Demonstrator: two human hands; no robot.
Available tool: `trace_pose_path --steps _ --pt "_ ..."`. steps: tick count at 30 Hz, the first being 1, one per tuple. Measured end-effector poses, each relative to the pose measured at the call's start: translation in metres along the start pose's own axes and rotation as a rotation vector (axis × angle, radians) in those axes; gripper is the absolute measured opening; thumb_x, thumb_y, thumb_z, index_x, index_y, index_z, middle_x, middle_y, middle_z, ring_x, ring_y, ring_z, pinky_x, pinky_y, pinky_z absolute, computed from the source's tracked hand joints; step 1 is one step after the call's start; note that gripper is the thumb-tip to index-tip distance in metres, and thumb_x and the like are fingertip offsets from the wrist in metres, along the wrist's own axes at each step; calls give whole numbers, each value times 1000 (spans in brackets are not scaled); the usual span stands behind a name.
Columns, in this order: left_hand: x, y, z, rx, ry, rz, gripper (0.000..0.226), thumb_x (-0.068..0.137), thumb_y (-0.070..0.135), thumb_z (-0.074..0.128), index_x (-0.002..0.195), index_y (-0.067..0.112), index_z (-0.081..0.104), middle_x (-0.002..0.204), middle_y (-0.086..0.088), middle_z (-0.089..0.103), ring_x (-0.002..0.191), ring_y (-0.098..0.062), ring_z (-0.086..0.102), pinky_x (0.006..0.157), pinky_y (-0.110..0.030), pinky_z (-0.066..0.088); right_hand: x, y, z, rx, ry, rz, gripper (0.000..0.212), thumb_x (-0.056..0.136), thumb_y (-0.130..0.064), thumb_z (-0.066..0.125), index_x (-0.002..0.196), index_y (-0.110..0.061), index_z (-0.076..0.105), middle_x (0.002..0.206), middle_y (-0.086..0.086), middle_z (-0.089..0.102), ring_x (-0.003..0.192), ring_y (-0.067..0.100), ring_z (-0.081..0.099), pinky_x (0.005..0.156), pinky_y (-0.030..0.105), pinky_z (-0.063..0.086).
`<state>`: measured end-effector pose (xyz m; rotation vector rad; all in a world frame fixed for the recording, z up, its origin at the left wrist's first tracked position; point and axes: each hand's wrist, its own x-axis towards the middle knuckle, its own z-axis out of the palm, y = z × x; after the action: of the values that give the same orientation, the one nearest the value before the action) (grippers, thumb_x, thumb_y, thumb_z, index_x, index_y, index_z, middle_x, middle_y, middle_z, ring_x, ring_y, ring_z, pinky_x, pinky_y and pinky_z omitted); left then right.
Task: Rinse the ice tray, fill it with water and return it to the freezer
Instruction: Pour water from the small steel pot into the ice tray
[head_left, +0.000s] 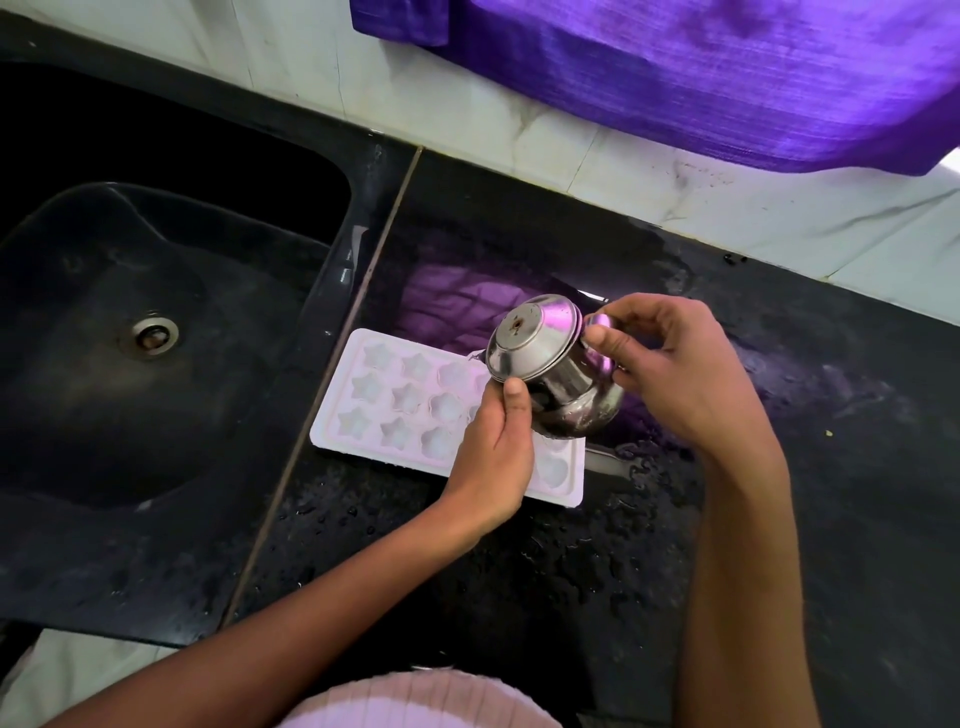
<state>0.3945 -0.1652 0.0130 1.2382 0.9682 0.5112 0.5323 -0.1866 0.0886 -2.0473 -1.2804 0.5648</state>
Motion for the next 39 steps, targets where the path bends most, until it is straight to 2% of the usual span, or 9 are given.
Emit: trace_pose_path --steps 6,12,16,19,23,27,31,35,39 --pt "-3 2 -1 9 14 18 43 100 42 18 131 25 42 88 29 46 77 20 41 67 0 29 -7 -2 1 -20 42 -13 7 91 -25 61 88 -22 66 76 -7 67 75 12 64 77 50 55" --pt "-6 1 0 13 26 66 44 99 42 20 134 25 40 97 30 48 85 20 43 71 1 31 -11 -1 3 -27 76 -20 8 93 -22 57 93 -23 66 84 -9 67 82 12 65 79 47 55" --pt "-9 -2 1 10 39 89 44 98 42 23 132 21 43 99 29 51 87 21 46 69 6 33 -12 -1 3 -27 80 -16 12 94 -20 55 93 -26 65 84 -9 68 81 14 65 78 50 55" --pt "-13 -4 2 13 52 77 45 98 42 23 131 20 43 97 28 53 85 20 49 67 6 33 -13 -4 4 -38 68 -19 15 94 -17 55 88 -28 64 78 -9 68 76 16 64 76 51 54" --pt "-19 -8 5 9 48 38 43 99 42 21 133 23 40 88 25 51 69 24 48 60 5 34 -14 -9 6 -84 41 -33 18 93 -14 55 83 -28 62 76 -8 66 70 14 60 77 46 53" --pt "-23 -10 8 -14 51 8 43 100 40 20 134 22 41 94 30 49 81 19 44 65 4 33 -18 -12 7 -141 18 -44 17 94 -14 54 86 -26 63 78 -9 66 69 9 58 75 38 51" --pt "-26 -9 9 -16 45 -10 43 101 39 20 136 23 39 93 32 46 78 21 42 62 7 32 -20 -12 7 -160 18 -45 15 94 -15 55 88 -26 62 81 -7 66 74 15 60 77 39 52" --pt "-28 -8 9 -9 45 -7 42 101 38 19 137 24 38 92 34 43 77 21 40 62 6 32 -21 -14 7 -176 20 -54 14 94 -15 54 89 -26 62 82 -8 65 74 14 60 77 39 51" --pt "-29 -5 8 -10 43 -6 42 101 38 19 135 23 39 91 32 43 79 19 40 65 -1 32 -23 -14 7 -171 23 -63 17 94 -15 54 87 -29 60 80 -12 64 71 10 58 73 32 47"
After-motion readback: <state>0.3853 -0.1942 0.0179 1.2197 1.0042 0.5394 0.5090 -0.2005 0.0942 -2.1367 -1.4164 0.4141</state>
